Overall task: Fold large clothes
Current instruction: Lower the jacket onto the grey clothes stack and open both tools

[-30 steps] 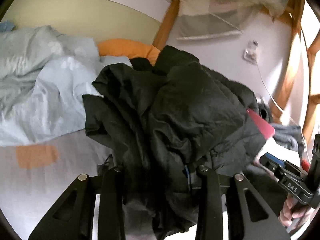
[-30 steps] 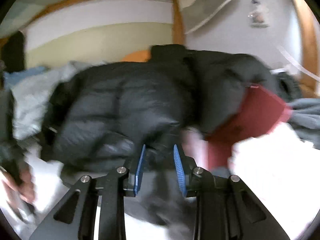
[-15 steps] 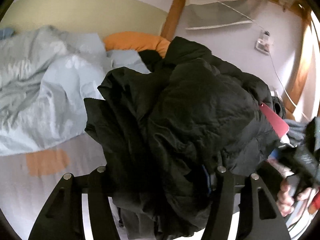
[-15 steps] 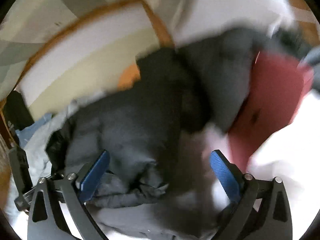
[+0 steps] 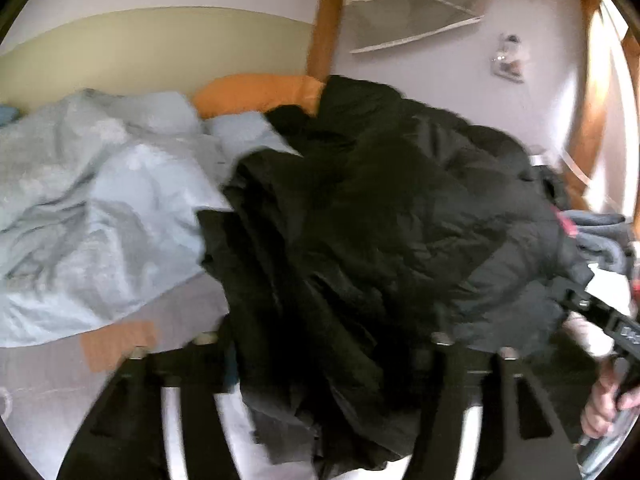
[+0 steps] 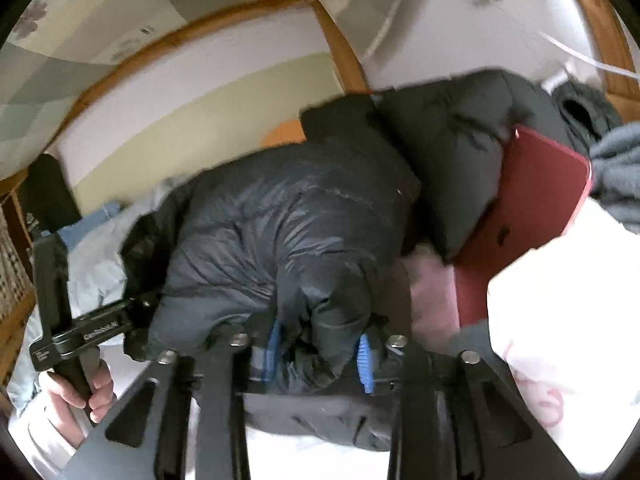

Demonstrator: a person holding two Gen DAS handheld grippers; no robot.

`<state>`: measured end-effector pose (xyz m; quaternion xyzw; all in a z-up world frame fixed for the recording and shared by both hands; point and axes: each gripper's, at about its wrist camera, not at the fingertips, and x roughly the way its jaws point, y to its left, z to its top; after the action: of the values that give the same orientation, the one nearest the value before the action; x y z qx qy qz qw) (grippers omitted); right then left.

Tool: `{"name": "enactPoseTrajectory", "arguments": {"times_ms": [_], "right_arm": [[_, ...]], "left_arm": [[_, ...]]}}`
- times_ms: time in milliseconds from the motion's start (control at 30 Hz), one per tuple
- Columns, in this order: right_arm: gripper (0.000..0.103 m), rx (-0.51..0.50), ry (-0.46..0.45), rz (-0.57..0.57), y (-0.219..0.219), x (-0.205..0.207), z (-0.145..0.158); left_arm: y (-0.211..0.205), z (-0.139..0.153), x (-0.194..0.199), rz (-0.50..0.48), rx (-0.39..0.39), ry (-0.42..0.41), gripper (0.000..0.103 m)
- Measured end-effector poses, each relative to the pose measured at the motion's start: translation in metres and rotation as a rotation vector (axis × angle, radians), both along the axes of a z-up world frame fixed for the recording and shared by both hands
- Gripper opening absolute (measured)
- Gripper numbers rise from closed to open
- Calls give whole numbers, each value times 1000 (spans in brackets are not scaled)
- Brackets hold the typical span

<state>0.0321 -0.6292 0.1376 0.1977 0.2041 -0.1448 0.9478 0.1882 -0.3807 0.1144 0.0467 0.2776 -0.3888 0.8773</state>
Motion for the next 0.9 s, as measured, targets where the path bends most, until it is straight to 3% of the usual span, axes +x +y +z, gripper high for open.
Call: {"name": "enactPoseTrajectory", "arguments": {"times_ms": [67,133,167,200,267,300,333,367,400,433,567,667,767,900], "right_arm": [[57,-16,-4,-35,0,-3,-3],[64,-101,-61,-68,4,-15,0],[69,-164,-102,-51,9,-20,4],[70,-193,-116,-36,11,-22,7],[70,-192,-123,-18,12,-23,13],[70,-195,-150,-26,13,-25,17],[68,-212,-180,-43,16,-26,23],[52,-234,-196,-44,19,-25,29],[39,-253,-191,-27,20,-20,34],[18,-263,-166,-4,20,-12,37],[13,-193,-38,40,9,35,30],[12,-156,68,-20,-6,64,7],[12,-198,124,-43,-8,71,-6],[11,-298,164,-71,3,81,-14]], "left_arm": [[9,2,-11,80,0,-90,70],[26,14,-38,190,-45,-263,82],[36,20,-53,223,-87,-359,94],[41,28,-66,224,-119,-431,96],[39,41,-75,199,-104,-488,93],[35,45,-75,181,-92,-493,76],[30,48,-74,163,-82,-492,63],[25,51,-70,131,-67,-471,39],[18,52,-64,89,-56,-436,24],[11,51,-59,69,-45,-415,19],[-23,32,-22,132,85,-350,15],[-37,0,36,51,112,-169,15],[-40,-32,70,96,121,-59,15],[-51,-50,68,90,122,-84,14]]}}
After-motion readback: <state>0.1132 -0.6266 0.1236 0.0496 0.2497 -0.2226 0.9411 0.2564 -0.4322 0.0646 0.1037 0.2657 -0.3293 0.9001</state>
